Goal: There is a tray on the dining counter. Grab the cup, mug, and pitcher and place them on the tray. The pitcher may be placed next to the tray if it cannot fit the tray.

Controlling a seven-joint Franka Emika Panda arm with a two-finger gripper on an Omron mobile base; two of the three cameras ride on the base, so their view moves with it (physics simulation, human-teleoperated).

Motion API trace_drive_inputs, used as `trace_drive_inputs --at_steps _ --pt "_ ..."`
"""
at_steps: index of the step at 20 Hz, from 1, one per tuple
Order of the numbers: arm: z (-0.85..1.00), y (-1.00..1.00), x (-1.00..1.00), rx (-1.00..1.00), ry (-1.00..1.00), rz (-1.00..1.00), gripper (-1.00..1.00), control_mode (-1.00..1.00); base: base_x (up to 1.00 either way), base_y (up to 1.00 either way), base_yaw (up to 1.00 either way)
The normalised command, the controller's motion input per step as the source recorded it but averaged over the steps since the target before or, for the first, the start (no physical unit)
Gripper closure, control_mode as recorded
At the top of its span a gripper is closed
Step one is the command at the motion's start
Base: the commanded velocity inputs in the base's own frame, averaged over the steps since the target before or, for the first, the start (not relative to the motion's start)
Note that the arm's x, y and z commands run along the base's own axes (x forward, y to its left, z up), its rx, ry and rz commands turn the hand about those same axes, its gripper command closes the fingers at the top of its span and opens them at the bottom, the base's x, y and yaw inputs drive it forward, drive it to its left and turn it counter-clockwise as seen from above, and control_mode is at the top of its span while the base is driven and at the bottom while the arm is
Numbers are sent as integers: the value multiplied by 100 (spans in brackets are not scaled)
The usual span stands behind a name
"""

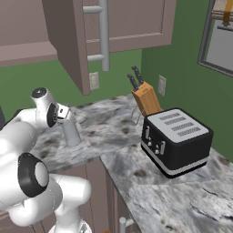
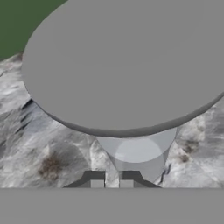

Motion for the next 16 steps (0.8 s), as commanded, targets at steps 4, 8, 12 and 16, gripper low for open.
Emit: trace_drive_inputs --at_steps 4,8,12,16 --pt "11 -1 -29 0 0 0 100 -100 0 0 0" --pt "7 0 -47 3 0 0 100 -100 0 0 0" --pt "1 -3 -55 8 0 0 100 -100 0 0 0" --pt "10 -16 -50 11 0 0 100 -100 0 0 0"
